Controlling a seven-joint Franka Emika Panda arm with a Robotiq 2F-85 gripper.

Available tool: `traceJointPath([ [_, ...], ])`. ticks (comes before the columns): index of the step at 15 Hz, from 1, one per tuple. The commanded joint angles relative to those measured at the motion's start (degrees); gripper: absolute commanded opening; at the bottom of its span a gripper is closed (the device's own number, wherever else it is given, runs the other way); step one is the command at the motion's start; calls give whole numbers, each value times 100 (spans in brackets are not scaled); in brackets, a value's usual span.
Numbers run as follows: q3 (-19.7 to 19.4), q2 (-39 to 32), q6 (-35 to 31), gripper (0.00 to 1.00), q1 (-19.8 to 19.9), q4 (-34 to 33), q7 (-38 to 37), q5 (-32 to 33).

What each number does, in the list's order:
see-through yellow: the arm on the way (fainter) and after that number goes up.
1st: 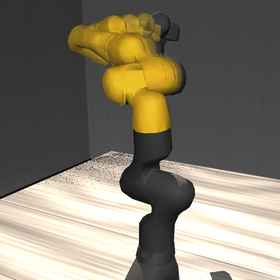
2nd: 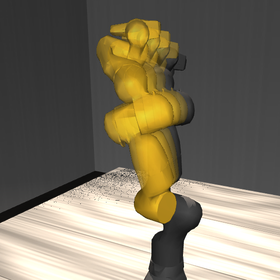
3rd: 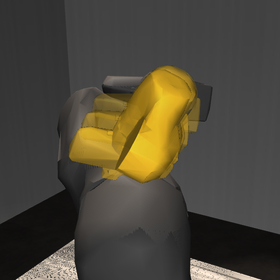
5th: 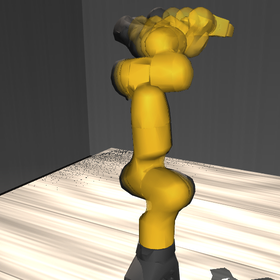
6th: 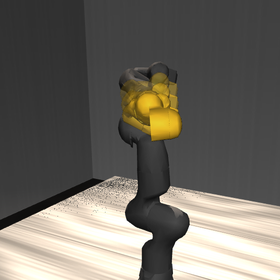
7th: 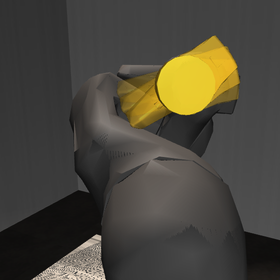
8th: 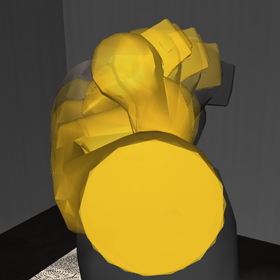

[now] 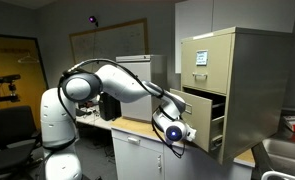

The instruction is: Open the bottom drawer of the file cabinet to the right

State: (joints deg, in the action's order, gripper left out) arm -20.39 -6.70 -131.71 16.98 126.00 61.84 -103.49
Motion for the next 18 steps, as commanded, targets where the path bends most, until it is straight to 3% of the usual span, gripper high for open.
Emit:
traceJointPath([
  [1, 131, 447, 155, 0, -61, 1083, 487, 442],
  [18, 357, 2110, 103, 0, 220, 3139, 1144, 210],
])
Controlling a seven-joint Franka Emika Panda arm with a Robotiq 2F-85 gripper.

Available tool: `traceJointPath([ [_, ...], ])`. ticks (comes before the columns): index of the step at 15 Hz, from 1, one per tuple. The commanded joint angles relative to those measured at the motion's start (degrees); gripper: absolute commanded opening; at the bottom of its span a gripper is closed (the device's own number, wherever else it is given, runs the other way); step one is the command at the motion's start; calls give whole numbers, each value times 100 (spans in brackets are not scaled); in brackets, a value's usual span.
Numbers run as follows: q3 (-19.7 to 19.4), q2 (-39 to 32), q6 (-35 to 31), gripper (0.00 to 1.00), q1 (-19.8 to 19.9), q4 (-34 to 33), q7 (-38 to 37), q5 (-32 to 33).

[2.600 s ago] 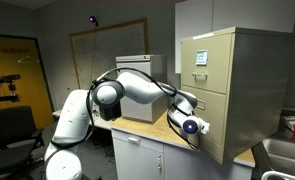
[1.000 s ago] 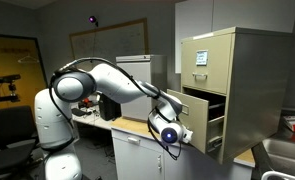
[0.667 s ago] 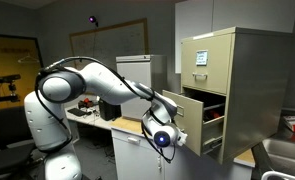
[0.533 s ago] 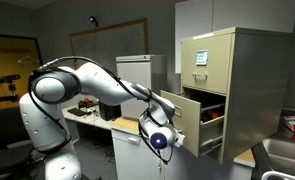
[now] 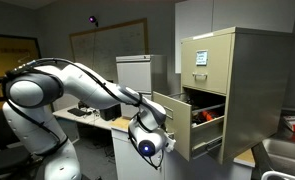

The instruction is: Open the bottom drawer of the file cabinet to the right

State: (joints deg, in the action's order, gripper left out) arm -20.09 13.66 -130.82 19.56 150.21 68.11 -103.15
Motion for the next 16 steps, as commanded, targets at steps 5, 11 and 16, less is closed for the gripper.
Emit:
traceJointPath([
  [5, 466, 338, -12, 27, 62, 1092, 766, 21],
  [11, 702, 679, -312, 63, 204, 1441, 1342, -354],
  [16, 1039, 772, -1083, 99, 206, 1077, 1712, -725],
])
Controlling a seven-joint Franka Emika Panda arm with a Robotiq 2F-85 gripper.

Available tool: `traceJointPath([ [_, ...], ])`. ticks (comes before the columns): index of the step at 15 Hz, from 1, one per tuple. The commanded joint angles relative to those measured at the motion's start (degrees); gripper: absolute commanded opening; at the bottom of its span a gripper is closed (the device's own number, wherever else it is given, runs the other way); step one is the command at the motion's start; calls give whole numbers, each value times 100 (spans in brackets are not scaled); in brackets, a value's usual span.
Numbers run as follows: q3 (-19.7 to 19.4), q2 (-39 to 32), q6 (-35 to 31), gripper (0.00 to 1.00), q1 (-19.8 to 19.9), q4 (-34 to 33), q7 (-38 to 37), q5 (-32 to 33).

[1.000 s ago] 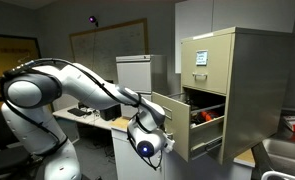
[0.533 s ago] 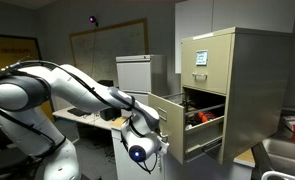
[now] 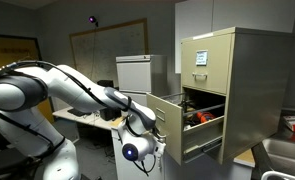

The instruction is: Open the bottom drawer of the file cabinet to the right

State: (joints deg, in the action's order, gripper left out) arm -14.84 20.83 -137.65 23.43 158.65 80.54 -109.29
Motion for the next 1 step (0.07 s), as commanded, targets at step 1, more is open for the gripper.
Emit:
traceJointPath([
  [1, 607, 182, -647, 100, -182, 279, 513, -158],
])
